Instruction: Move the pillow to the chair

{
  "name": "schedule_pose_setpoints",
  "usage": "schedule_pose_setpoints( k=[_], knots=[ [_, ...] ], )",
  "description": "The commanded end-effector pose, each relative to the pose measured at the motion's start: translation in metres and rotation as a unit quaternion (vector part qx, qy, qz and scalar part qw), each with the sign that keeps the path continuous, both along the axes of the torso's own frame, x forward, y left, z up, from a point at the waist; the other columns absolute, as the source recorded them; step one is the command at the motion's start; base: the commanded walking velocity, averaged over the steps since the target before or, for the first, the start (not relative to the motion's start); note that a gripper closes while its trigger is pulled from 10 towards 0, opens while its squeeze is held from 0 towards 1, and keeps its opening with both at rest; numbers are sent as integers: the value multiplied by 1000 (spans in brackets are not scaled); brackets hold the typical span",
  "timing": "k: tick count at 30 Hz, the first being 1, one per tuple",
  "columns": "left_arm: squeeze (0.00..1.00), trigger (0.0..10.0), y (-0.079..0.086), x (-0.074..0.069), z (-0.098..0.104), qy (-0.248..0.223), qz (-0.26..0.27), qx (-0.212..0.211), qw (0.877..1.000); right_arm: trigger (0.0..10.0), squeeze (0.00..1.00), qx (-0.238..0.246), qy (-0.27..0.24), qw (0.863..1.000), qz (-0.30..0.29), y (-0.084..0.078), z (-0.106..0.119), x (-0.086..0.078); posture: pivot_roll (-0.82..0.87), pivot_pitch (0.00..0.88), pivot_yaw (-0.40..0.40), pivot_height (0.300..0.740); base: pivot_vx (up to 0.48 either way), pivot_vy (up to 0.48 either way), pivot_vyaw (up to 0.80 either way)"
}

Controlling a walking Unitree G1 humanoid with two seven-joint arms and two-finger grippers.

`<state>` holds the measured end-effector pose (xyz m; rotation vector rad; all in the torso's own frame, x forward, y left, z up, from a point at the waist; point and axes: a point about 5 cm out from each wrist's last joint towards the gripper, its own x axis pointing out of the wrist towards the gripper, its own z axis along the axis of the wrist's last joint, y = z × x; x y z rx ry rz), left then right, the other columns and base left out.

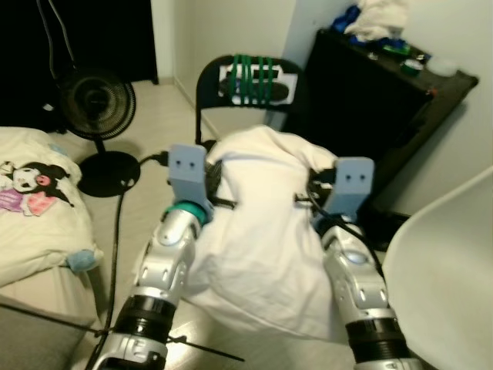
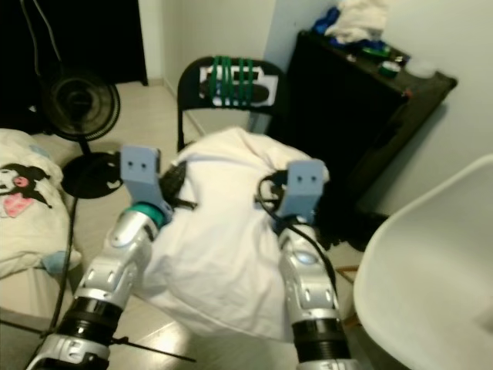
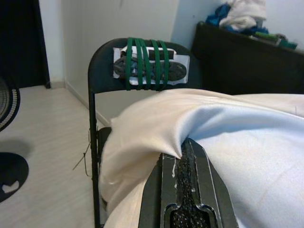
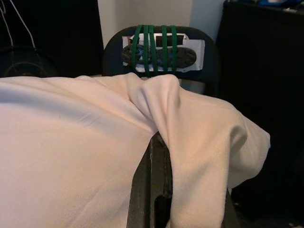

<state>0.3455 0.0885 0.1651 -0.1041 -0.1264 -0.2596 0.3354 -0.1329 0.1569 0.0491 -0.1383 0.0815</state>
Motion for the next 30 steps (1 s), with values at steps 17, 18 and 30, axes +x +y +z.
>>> schedule_pose_setpoints(
  k=[17, 18, 30],
  knots=[
    [0, 10000, -11, 0, 5, -13, -31, 12, 999, 10000, 0, 13, -22, 1000, -15, -1, 6, 1, -54, 0, -27, 740, 358, 0, -280],
    [0, 10000, -11, 1, 5, -14, -30, 12, 999, 10000, 0, 13, -22, 1000, -15, -2, 6, 1, -51, 0, -34, 740, 352, 0, 0],
    [0, 10000, -11, -1, 4, -16, -22, 19, 999, 10000, 0, 7, -17, 1000, -3, 1, 5, 3, -57, 0, -52, 740, 352, 0, 0]
  ],
)
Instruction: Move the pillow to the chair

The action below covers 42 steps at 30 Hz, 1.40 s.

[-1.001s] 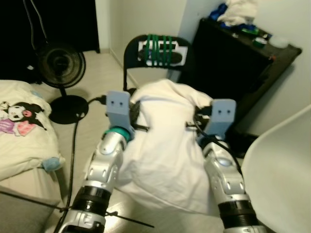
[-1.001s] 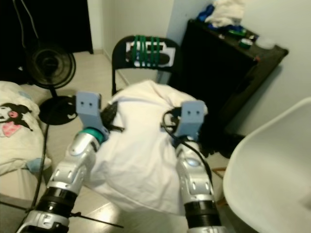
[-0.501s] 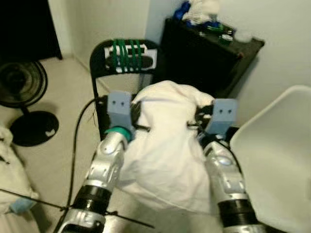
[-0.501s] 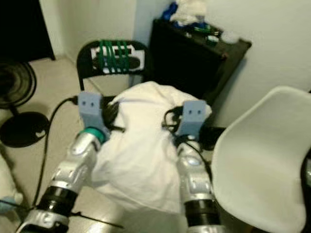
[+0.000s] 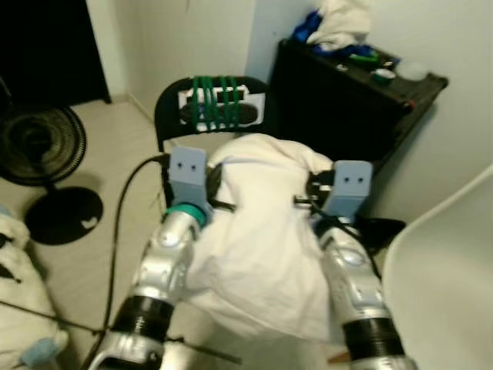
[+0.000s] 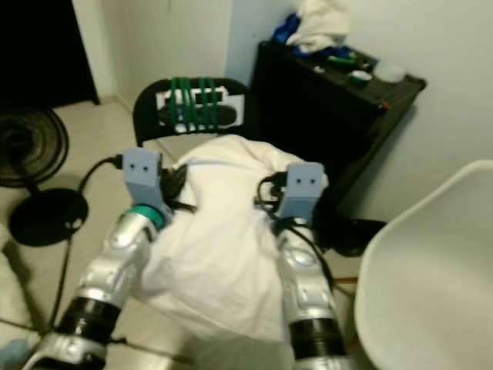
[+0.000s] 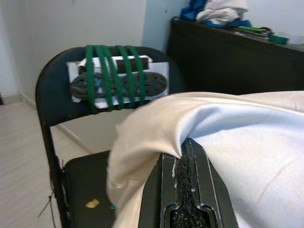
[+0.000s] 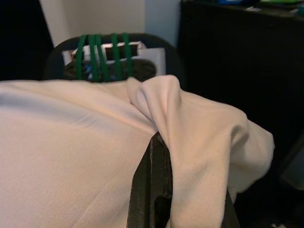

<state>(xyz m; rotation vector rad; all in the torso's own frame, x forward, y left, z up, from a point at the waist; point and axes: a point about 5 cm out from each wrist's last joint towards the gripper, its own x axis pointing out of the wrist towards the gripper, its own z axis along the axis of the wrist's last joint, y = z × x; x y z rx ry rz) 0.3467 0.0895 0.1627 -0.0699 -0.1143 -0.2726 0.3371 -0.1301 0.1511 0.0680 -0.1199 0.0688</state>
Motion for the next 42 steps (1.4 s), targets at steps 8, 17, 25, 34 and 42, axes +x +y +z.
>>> schedule_pose_setpoints(
  k=[8, 17, 25, 34, 42],
  knots=[
    [0, 10000, -11, -2, 9, -28, -14, 17, 999, 10000, 0, 10, -23, 1000, 0, -3, 11, 3, -59, 5, -79, 740, 354, 0, 0],
    [0, 10000, -17, -1, 10, -31, -16, 16, 999, 10000, 0, 22, -13, 1000, -2, -2, 2, -5, -62, 0, -85, 740, 351, 0, 0],
    [0, 10000, -19, 3, 14, -37, -26, 22, 999, 10000, 0, 22, -18, 999, -18, -10, 4, -4, -62, 0, -70, 740, 350, 0, 0],
    [0, 10000, -23, 1, 13, -38, -36, 24, 998, 10000, 0, 17, -16, 1000, -17, -9, 1, -6, -67, 0, -68, 740, 350, 0, 0],
    [0, 10000, -22, -4, 8, -29, -32, 8, 999, 10000, 0, 10, -19, 1000, -15, -11, 5, -4, -73, 0, -68, 740, 207, 0, 0]
  ],
)
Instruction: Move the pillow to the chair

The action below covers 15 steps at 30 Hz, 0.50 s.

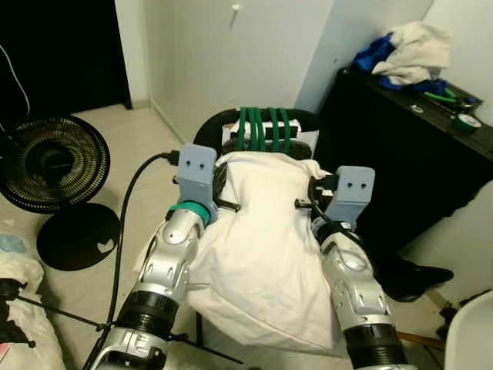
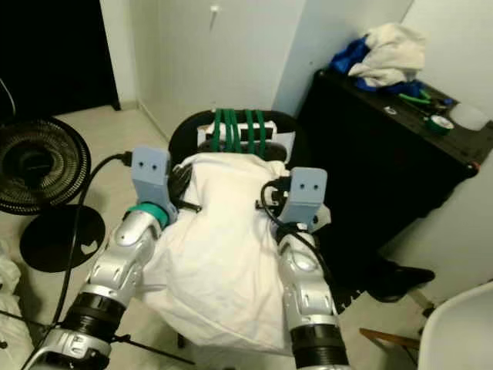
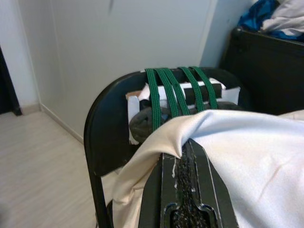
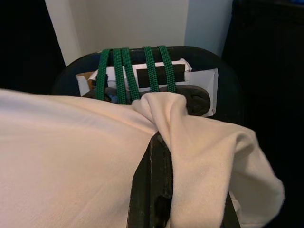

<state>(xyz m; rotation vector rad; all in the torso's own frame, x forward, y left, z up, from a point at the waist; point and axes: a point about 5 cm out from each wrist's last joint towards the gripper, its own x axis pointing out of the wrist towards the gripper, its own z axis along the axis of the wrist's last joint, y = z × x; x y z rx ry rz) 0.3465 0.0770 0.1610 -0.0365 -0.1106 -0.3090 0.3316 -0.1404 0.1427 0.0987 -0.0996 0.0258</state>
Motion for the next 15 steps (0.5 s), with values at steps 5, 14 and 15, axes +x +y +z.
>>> schedule_pose_setpoints(
  k=[5, 14, 15],
  knots=[
    [0, 10000, -8, -5, 8, -27, -16, -5, 999, 10000, 0, -10, -25, 1000, 1, -3, 11, 0, -74, 0, -65, 740, 0, 0, 0],
    [0, 10000, -10, -6, 9, -29, -21, -4, 999, 10000, 0, -12, -20, 1000, -6, -5, 8, -1, -79, 0, -61, 740, 0, -112, 0],
    [0, 10000, -11, -6, 9, -29, -22, -2, 999, 10000, 0, -13, -19, 1000, -6, -5, 8, -1, -76, 0, -65, 740, 0, -386, 0]
  ],
)
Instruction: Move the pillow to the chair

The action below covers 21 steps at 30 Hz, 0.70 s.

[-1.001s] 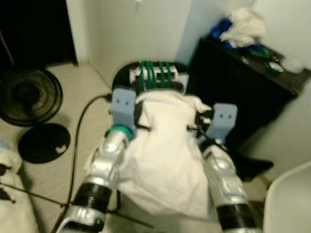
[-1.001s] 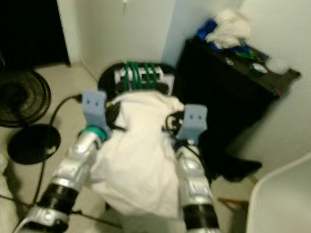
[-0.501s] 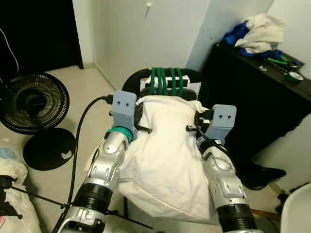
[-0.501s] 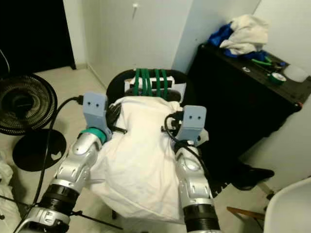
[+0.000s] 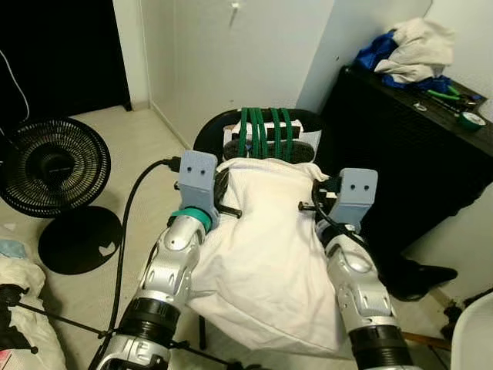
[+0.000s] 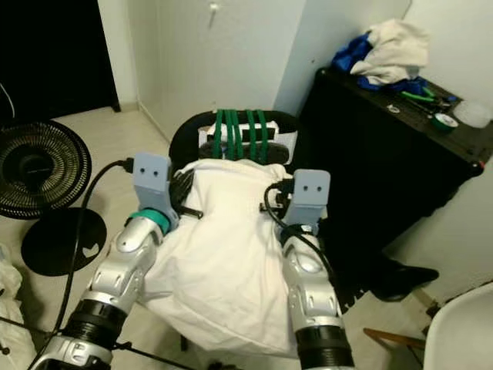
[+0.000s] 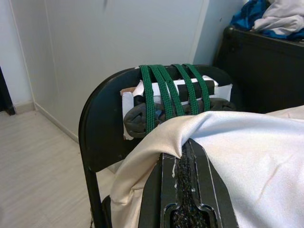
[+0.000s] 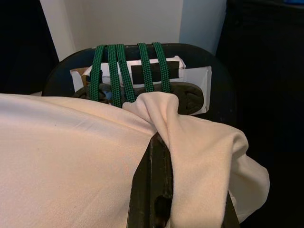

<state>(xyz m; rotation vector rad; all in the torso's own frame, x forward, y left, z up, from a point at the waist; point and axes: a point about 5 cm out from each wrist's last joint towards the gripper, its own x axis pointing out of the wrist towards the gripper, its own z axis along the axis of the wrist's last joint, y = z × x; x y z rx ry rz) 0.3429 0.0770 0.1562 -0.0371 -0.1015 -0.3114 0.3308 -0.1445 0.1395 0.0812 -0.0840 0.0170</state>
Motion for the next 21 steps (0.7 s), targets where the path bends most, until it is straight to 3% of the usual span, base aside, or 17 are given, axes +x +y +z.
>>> schedule_pose_setpoints(
  k=[1, 18, 21],
  knots=[
    [0, 10000, -11, -2, 14, -35, -21, -2, 999, 10000, 0, -4, -27, 1000, -1, 0, 12, 0, -74, 0, -67, 740, 0, -390, 0],
    [0, 10000, -6, -3, 12, -31, -15, -1, 999, 10000, 0, -5, -24, 1000, 5, 3, 11, 3, -64, 0, -67, 740, 0, -388, 0],
    [0, 10000, -4, -1, 10, -12, -10, -13, 1000, 10000, 0, -5, -23, 1000, 3, 2, 11, 3, -66, 0, -64, 740, 0, -260, 0]
  ],
)
